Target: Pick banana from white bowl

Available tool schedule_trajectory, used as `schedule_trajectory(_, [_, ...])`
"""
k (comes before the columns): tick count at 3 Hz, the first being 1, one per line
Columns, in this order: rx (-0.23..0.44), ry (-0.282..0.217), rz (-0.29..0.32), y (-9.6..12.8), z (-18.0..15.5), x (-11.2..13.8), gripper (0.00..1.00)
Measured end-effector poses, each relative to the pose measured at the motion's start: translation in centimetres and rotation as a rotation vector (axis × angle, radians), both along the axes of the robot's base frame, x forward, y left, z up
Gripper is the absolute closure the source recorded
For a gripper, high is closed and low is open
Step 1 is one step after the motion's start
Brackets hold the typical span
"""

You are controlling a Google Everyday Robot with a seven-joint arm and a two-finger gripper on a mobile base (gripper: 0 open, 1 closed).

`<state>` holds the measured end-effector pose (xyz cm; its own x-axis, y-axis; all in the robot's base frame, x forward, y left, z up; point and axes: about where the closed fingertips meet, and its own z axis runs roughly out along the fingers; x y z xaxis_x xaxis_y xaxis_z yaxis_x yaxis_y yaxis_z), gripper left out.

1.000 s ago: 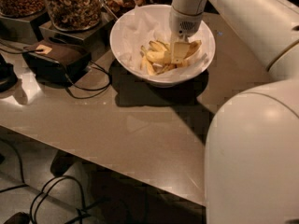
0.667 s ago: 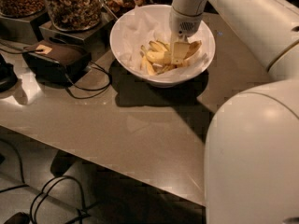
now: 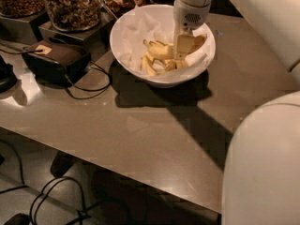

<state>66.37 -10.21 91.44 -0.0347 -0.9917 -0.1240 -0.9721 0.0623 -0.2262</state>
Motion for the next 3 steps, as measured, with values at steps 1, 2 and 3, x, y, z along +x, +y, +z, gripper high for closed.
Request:
schedule_trajectory(1, [0.017, -0.047, 0.036, 0.11, 2.95, -1.90, 1.00])
schedule_trajectory(2, [0.020, -0.059, 0.039, 0.15, 3.49, -2.06, 1.00])
schedule_trajectory(3, [0.004, -0.066, 0.051, 0.37, 3.68, -2.01, 1.00])
